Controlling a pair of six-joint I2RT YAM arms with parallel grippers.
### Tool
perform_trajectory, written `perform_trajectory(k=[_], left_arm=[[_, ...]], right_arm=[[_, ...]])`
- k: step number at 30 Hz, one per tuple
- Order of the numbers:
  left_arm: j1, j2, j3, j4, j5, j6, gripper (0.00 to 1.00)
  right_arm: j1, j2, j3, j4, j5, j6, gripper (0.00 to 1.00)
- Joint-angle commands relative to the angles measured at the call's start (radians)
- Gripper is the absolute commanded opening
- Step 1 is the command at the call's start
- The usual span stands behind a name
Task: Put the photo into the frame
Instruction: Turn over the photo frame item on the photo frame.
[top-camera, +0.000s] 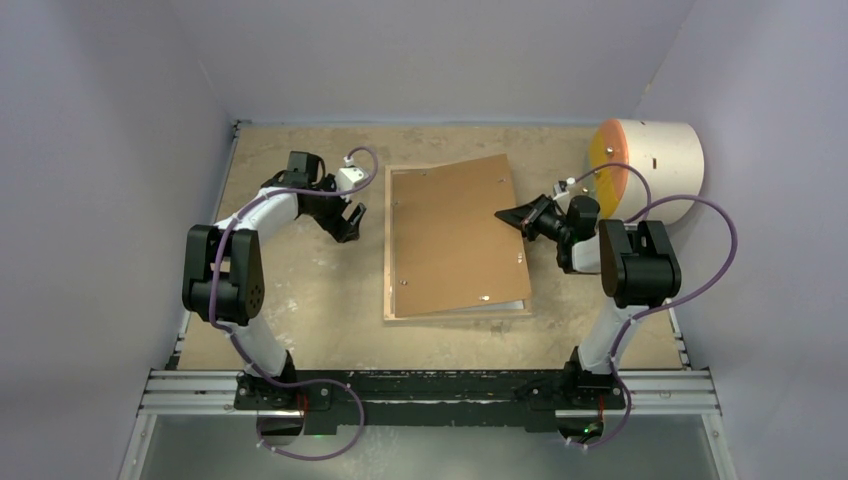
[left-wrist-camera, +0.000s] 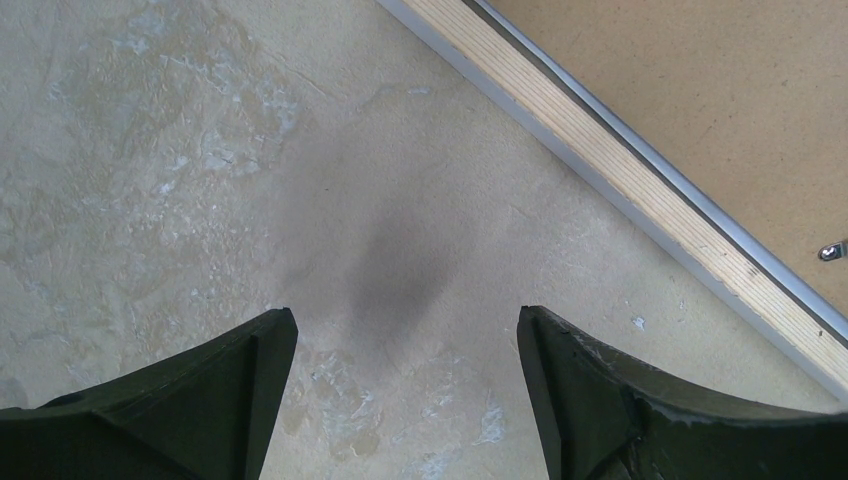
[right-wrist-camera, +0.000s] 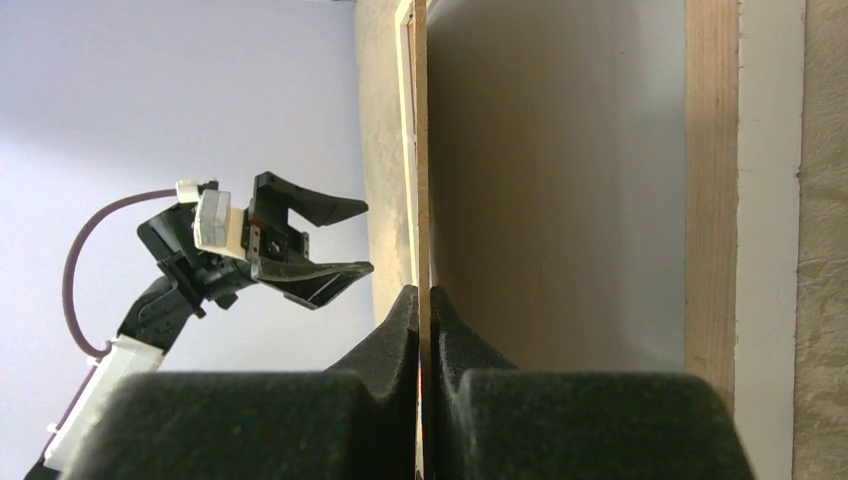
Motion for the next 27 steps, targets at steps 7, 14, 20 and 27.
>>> perform_trajectory(k=[7,14,20,27], left_arm=[[-0.014,-0.008,0.027,-0.011,0.008,0.014,0.85],[-0.015,-0.009,0.03,-0.019,0.006,0.02,0.85],[-0.016,-0.002,0.034,-0.024,0.007,0.022,0.85],[-0.021,-0.001,0.036,-0.027,0.01,0.02,0.85]], right_arm=[[-0.012,0.013,0.031,0.023,0.004,0.051,0.0],[-0.012,0.024,0.055,0.078,0.009,0.069,0.0],[-0.012,0.033,0.039,0.145,0.016,0.092,0.0],[0.005,0.059,0.022,0.199,0.024,0.123,0.0]])
